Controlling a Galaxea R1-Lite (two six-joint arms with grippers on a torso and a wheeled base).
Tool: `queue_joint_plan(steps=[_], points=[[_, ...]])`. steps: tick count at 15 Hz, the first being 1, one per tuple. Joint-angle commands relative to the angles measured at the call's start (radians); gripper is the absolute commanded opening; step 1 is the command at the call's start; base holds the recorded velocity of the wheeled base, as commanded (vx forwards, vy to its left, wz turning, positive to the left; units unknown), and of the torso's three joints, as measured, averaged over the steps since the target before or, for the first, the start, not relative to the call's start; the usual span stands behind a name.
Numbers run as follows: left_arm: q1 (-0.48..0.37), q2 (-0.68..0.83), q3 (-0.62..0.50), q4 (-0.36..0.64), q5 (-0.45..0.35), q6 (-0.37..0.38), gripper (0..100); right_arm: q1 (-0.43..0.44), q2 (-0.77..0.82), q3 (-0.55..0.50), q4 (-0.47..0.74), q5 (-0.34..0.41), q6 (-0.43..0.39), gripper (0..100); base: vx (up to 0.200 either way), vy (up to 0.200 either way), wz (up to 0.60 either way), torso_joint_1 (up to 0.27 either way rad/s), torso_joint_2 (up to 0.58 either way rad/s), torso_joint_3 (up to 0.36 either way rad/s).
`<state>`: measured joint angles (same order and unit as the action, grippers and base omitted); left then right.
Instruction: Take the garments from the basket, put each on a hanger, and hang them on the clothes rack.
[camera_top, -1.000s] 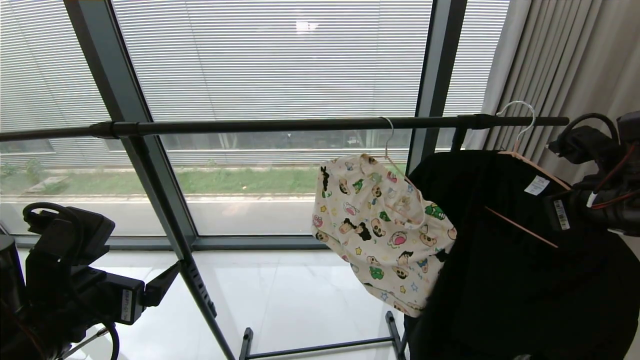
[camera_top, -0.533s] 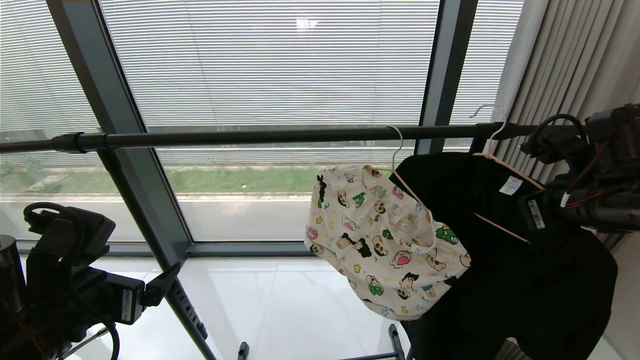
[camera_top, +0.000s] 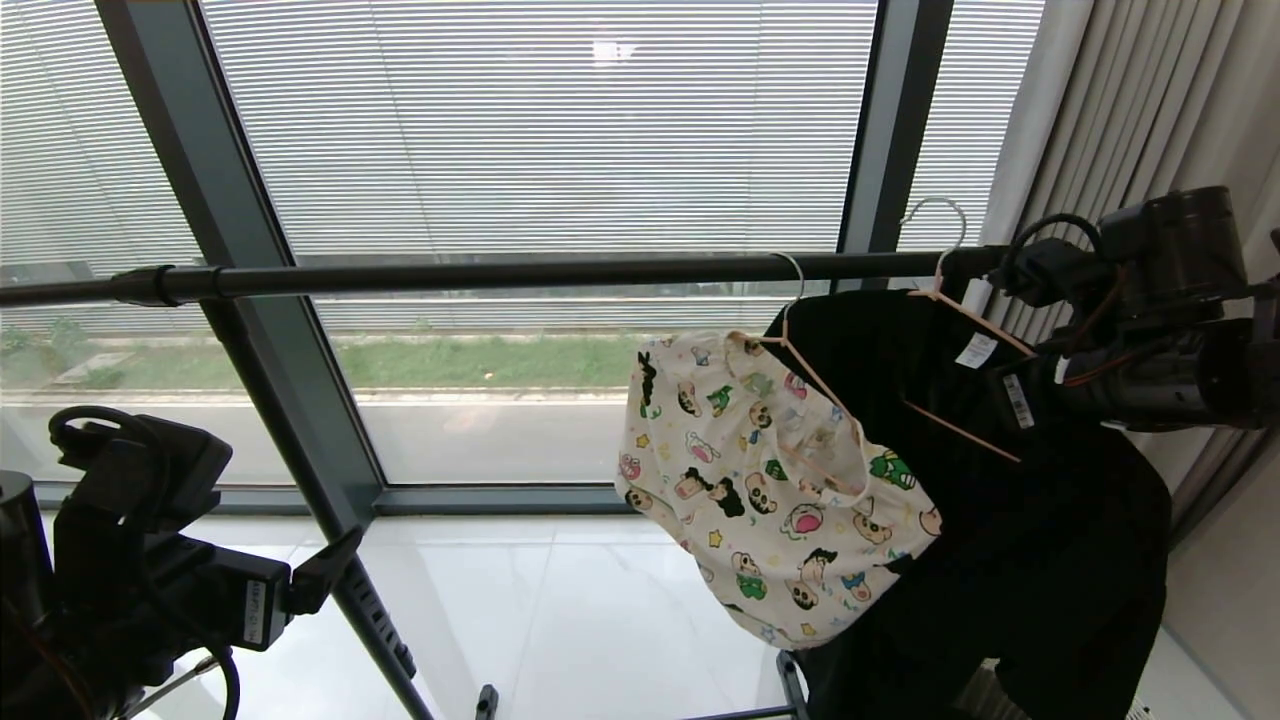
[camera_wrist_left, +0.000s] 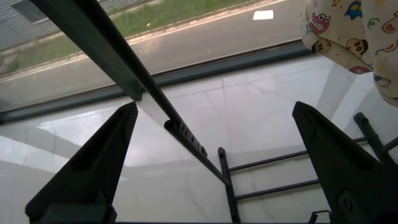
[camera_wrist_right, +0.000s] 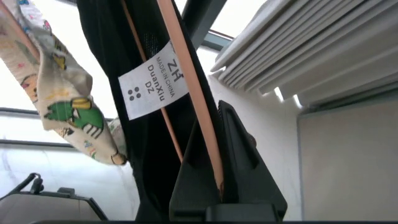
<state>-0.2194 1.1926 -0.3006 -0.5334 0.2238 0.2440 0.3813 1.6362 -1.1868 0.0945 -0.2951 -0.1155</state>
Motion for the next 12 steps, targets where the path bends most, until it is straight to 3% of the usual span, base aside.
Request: queue_joint_plan(steps=[1,12], points=[[-0.005,0.001,0.0,0.0,0.0,0.0,100,-0.002,0.09,-0.06,0.002,-0.001,-0.001,0,0.0,0.0,0.0,0.0,0.0,0.0],[-0.055,0.001,0.014,0.0,0.006,-0.002,100,-0.025,0.179,-0.112,0.002,-0.001,-0.001,0,0.0,0.0,0.0,0.0,0.0,0.0]])
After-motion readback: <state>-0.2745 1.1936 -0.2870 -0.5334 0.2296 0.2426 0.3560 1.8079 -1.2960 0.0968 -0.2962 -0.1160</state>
